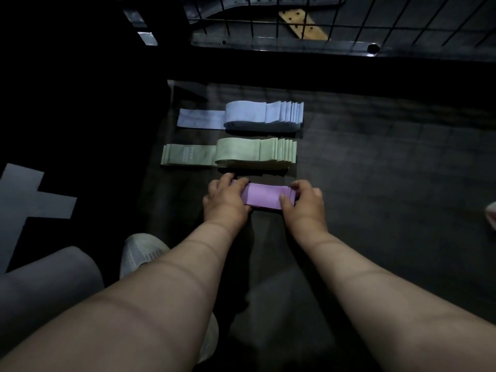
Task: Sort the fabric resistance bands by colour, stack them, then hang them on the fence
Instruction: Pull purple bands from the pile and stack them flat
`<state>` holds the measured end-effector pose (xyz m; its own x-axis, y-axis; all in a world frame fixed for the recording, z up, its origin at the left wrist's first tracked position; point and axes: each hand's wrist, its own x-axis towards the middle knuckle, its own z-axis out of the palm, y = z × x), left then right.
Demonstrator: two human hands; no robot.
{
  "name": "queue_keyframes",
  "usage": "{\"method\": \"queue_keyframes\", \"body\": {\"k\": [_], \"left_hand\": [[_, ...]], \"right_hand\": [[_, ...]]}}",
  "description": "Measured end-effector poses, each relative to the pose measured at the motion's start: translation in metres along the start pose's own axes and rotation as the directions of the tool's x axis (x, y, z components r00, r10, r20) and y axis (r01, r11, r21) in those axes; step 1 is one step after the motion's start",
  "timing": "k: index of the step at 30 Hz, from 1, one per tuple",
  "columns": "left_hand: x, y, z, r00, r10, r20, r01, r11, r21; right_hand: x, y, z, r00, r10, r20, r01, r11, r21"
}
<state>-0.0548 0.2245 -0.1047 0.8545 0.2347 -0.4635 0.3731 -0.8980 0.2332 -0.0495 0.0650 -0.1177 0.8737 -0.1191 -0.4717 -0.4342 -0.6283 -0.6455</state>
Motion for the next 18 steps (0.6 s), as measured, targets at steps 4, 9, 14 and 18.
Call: {"method": "queue_keyframes", "body": {"k": [4, 9, 14, 18], "left_hand": [[-0.002, 0.002, -0.001, 1.000, -0.001, -0.007, 0.001, 1.000, -0.009], [-0.008, 0.008, -0.003, 1.000, 0.017, -0.025, -0.017, 1.000, 0.008], [-0.011, 0.011, -0.006, 1.000, 0.000, -0.014, 0.000, 1.000, 0.001], [-0.012, 0.014, -0.010, 1.000, -0.002, -0.024, 0.002, 1.000, 0.019]], "right_hand": [[0.002, -0.003, 0.002, 0.999, 0.047, 0.002, -0.047, 0.998, 0.029], [-0.001, -0.009, -0.002, 0.998, 0.054, 0.015, -0.054, 0.998, 0.026], [-0.007, -0.013, -0.004, 0.998, 0.058, 0.018, -0.058, 0.998, -0.014], [-0.013, -0.010, -0.006, 0.999, 0.041, -0.007, -0.042, 0.997, -0.058]]}}
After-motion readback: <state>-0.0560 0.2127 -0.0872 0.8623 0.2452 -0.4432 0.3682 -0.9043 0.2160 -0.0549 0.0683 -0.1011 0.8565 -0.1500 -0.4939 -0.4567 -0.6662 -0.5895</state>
